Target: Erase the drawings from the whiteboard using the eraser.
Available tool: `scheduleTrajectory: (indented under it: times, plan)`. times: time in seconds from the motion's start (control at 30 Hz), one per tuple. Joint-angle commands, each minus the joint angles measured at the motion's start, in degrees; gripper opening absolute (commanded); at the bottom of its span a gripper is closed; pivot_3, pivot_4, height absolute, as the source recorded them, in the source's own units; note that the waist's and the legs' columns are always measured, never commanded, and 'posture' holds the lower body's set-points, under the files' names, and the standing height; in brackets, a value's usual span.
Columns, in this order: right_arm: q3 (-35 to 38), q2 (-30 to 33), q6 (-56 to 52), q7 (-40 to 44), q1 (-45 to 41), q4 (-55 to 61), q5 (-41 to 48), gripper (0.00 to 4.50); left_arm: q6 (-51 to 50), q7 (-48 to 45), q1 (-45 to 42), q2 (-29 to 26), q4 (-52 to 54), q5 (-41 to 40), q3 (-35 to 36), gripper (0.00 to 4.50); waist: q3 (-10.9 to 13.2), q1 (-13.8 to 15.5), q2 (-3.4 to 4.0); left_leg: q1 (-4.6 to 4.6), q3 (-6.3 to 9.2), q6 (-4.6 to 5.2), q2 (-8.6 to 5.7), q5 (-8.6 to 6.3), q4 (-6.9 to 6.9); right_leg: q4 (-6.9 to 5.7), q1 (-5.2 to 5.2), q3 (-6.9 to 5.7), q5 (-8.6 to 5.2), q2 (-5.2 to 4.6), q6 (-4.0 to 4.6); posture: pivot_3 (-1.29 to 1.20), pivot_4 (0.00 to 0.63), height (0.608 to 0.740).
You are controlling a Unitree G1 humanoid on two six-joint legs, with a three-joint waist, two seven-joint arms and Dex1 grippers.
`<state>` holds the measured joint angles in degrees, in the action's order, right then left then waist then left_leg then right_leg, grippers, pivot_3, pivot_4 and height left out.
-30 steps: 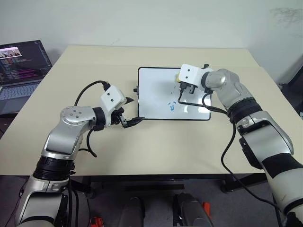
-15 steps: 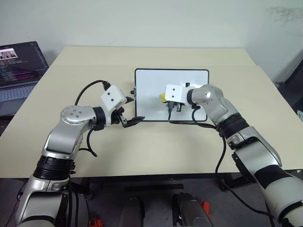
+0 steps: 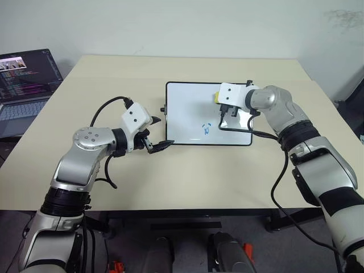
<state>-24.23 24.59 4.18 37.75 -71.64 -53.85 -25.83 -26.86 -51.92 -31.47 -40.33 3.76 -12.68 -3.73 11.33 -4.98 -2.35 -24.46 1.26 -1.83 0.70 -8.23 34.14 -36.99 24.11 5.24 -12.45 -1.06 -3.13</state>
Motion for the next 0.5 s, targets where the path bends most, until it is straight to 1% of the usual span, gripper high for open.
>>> scheduleTrajectory:
  times: [0.03,0.2,0.27,0.4,0.5]
  plan:
    - [-0.16,-0.18,-0.9,2.9,2.07,2.42,0.12,1.05,1.12,-0.15,-1.1,0.07,0.6,0.07,0.35,4.5,-0.01,-0.02,-0.01,0.0,-0.01,0.0,0.0,0.0,0.0,0.01,0.0,0.02,0.0,0.0,0.0,0.0,0.15,0.74]
    - [-0.99,-0.91,-1.54,8.86,7.28,10.39,0.82,1.05,1.06,-0.29,-1.15,-0.24,0.57,-0.03,0.4,4.5,-0.01,-0.15,-0.01,0.01,0.0,0.0,0.02,0.0,0.0,-0.04,0.0,0.0,0.0,0.03,0.0,0.0,0.15,0.74]
    - [-0.79,-1.0,-2.35,10.07,8.51,12.65,0.85,1.05,1.01,-0.3,-0.99,-0.37,0.61,-0.03,0.46,4.5,-0.01,-0.19,-0.01,0.02,0.0,0.0,0.03,0.0,0.0,-0.07,0.01,0.01,0.0,0.05,0.0,0.0,0.15,0.74]
    - [-0.28,-0.96,-3.3,10.01,8.63,13.28,0.3,1.05,0.84,-0.29,-0.8,-0.42,0.79,-0.08,0.45,4.5,-0.01,-0.16,-0.01,0.02,0.0,0.0,0.04,0.0,0.0,-0.06,0.02,0.0,0.0,0.06,0.0,0.0,0.15,0.74]
    - [0.3,-0.64,-3.51,7.0,6.91,10.59,-0.71,1.05,0.76,-0.21,-1.09,-0.31,0.72,-0.1,0.46,4.5,-0.01,-0.16,-0.01,0.01,-0.01,0.0,0.03,0.0,0.0,-0.03,0.01,0.01,0.0,0.04,0.0,0.0,0.15,0.74]
